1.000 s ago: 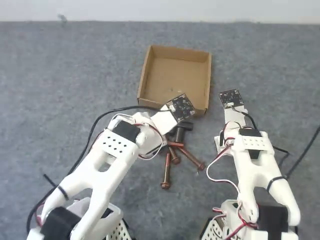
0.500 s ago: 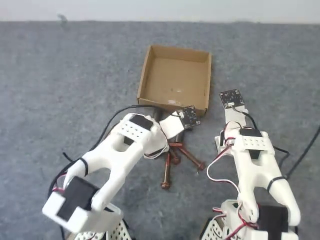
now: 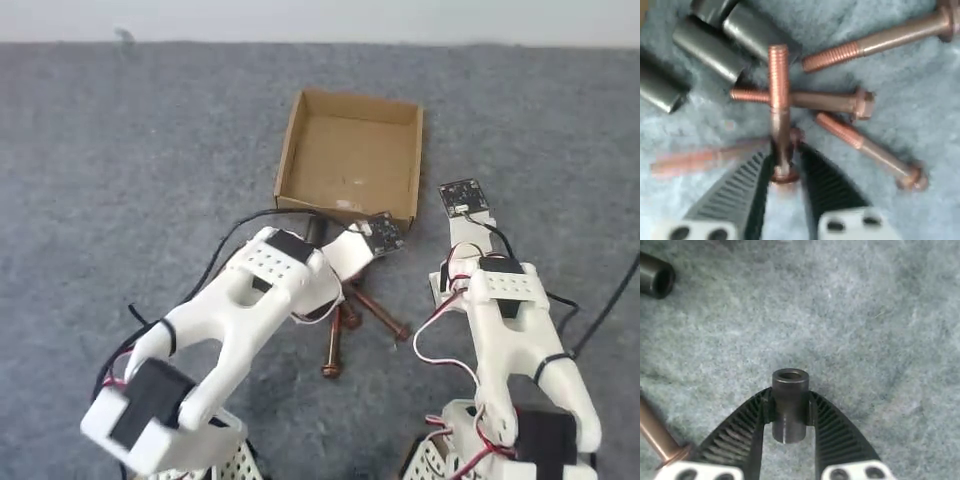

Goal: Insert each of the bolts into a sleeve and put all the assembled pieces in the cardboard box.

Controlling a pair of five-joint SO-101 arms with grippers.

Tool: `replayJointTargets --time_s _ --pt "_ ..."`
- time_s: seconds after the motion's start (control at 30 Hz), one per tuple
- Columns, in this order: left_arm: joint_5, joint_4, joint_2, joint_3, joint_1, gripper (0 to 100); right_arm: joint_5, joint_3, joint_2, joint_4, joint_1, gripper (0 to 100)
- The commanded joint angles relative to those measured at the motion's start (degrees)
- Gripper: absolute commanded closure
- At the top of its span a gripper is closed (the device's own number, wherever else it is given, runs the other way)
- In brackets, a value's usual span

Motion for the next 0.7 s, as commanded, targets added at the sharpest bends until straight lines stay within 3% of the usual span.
replayJointTargets --time_s 0.0,0.2,0.37,0.5,0.67 --pt "4.0 2.6 -10.5 2.0 -1.4 99 0.7 -1.5 0.0 -1.1 -0.2 99.3" --pt "10.6 2.5 -29.0 10.5 -9.4 99 0.7 -1.5 0.0 -1.1 -0.2 99.3" --pt "12.6 4.7 -37.0 15.4 -10.9 99 0.7 -1.5 0.0 -1.1 -0.3 99.3" --pt "23.0 4.7 -40.0 16.7 -14.2 99 0.7 -1.5 0.0 -1.1 -0.3 99.3" --pt "33.8 1.8 -40.4 16.8 -24.7 99 0.7 -1.5 0.0 -1.1 -0.2 99.3"
